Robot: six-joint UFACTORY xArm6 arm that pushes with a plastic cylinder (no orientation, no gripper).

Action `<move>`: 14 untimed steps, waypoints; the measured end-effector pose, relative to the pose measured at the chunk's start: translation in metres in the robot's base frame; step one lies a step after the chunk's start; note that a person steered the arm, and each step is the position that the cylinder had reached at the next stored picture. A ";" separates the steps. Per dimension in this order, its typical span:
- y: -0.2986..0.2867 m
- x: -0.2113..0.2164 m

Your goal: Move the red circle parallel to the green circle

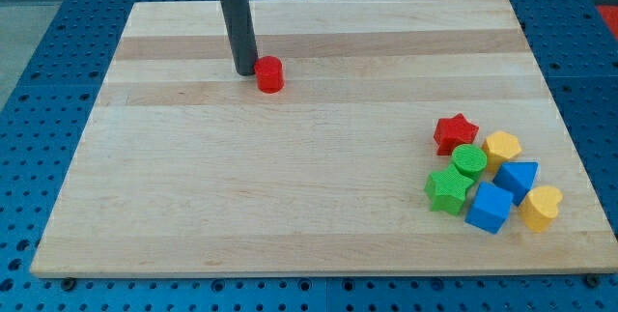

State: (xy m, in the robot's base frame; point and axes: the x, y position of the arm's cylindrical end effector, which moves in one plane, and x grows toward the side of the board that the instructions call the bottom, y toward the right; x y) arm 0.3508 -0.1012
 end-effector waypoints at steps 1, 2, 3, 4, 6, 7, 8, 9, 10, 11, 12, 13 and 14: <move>0.009 0.015; 0.031 0.016; 0.059 0.016; 0.086 0.016; 0.116 0.026; 0.124 0.046; 0.133 0.066; 0.138 0.090; 0.147 0.113; 0.159 0.128; 0.167 0.137; 0.173 0.144; 0.180 0.148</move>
